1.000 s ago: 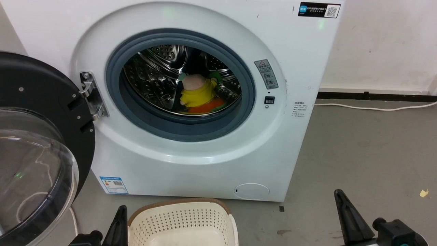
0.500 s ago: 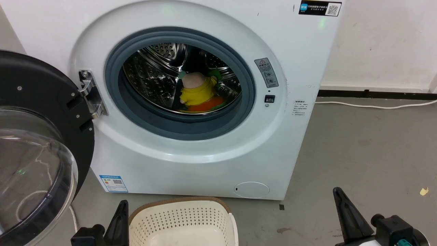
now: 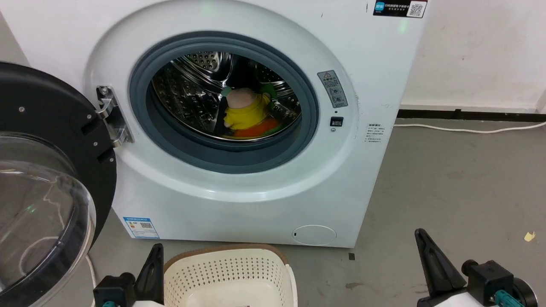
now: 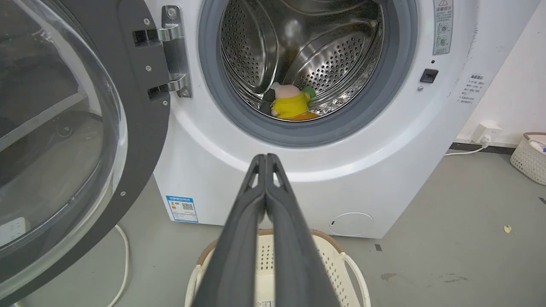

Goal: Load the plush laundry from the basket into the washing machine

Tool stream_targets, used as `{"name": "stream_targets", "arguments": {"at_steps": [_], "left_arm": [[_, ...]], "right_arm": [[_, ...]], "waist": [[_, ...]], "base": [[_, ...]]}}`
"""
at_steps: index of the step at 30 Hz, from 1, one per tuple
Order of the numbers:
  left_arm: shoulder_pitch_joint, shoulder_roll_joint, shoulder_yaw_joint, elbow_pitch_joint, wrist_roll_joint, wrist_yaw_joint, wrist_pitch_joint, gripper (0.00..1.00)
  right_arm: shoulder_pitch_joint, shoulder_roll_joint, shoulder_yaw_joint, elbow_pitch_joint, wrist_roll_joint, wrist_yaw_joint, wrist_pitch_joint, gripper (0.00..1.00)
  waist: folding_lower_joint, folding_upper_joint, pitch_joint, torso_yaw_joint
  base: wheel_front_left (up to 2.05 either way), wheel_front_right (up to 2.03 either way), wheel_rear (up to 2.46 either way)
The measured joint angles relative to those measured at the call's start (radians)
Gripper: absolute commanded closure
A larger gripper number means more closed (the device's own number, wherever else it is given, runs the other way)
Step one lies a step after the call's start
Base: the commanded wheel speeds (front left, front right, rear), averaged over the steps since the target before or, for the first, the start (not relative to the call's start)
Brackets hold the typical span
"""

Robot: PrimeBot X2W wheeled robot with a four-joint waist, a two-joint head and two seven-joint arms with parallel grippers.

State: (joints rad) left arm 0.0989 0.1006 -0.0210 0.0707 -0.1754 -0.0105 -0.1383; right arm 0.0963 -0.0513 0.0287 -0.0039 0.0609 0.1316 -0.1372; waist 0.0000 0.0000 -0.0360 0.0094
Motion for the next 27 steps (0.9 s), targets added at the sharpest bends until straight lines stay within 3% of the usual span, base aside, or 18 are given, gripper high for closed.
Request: {"name": "stream_targets", "arguments": {"at_steps": [27], "left_arm": [[-0.036,-0.021,0.006,-0.027,0.069,0.0,0.057,1.0]], "right_arm": [[-0.026,0.0,-0.01,0.0,-0.025,0.0,0.056,1.0]], "waist": [[0.0,0.0,0.015,-0.004]], "base": [[0.0,0.0,0.0]]}}
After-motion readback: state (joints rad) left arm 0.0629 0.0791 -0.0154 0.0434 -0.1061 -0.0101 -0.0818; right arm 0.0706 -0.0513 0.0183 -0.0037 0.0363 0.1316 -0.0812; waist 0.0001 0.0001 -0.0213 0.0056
